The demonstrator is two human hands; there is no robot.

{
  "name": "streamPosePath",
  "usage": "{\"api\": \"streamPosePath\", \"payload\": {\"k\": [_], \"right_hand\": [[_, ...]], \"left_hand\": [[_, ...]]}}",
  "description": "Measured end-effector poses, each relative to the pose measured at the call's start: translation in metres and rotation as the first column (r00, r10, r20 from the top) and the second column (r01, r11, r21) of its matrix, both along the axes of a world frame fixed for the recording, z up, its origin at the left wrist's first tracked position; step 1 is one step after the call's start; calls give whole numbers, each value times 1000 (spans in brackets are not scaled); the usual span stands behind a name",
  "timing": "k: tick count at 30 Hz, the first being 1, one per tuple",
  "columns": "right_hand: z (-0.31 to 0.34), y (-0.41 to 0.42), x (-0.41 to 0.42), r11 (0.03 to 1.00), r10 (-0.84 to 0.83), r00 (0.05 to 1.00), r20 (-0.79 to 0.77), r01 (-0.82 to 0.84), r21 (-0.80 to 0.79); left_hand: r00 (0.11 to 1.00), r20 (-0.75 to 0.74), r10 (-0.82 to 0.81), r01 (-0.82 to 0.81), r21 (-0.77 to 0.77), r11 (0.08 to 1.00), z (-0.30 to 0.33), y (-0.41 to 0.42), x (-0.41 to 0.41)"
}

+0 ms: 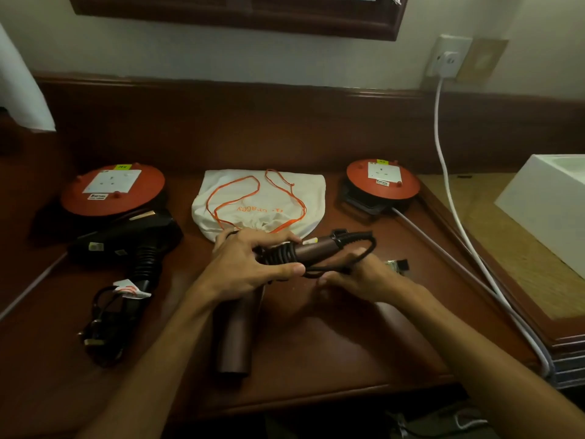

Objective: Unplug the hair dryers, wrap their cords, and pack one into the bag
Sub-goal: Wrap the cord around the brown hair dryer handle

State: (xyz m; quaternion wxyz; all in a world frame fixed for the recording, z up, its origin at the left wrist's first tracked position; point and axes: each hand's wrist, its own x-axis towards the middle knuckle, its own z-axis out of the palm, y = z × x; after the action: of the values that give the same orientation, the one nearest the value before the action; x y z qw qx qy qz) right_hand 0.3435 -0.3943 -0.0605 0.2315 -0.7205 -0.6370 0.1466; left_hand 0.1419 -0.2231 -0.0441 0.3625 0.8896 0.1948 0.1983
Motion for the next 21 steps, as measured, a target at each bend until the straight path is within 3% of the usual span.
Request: {"api": "streamPosePath", "payload": {"k": [3,9,15,21], "right_hand": [[22,12,14,977,-53,992,-117,27,-210],[56,58,30,888,46,999,8,-37,-458],[78,72,1,859,138,980,142,-47,-509],[81,58,-15,883,88,981,172,3,-470]], "left_hand": [[997,-51,-63,67,83,994,6,-8,-1],[953,-300,-39,117,246,962,11,-19,9],[871,-491,29,163,344,925,14,-31,26],[762,-642,83,217,373,902,12,-32,38]]}}
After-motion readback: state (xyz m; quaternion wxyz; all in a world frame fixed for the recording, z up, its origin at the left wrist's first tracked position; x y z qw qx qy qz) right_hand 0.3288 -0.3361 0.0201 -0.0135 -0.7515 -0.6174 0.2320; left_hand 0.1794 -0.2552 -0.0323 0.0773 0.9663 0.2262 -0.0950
